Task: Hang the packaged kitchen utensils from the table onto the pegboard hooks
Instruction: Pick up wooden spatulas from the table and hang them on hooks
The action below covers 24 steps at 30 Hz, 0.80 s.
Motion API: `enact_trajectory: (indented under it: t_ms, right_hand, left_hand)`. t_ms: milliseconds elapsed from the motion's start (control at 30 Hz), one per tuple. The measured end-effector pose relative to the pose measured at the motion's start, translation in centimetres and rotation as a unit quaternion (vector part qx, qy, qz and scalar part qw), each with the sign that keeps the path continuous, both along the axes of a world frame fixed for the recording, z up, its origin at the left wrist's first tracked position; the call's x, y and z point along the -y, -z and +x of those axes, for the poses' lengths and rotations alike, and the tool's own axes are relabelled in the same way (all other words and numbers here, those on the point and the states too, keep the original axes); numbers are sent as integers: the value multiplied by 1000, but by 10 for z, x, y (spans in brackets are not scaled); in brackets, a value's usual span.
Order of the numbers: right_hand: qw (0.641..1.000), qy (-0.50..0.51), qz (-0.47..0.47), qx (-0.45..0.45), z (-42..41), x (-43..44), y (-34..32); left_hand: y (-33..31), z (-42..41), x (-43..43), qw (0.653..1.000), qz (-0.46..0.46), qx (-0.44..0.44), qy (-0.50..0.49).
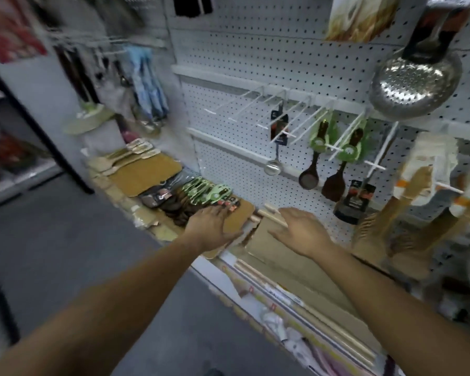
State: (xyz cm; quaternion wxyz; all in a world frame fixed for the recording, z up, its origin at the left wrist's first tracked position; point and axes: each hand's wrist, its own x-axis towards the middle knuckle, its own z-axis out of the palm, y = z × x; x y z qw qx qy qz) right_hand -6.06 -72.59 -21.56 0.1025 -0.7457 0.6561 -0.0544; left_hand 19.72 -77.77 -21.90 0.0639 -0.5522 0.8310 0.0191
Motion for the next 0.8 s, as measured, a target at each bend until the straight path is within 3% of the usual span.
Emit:
enact_trajectory:
  t_ms: [333,567,800]
  right_hand:
    - [988,-153,-26,-20,211,73,-13]
    - [977,-209,-23,-41,375,119,-8]
    - [973,-223,0,-59,480,168,9]
  left_hand:
    - [-21,213,-8,980,24,-36,-196]
    - [-12,357,18,970,16,-66,-234]
    - [4,469,52,964,13,-72,-254]
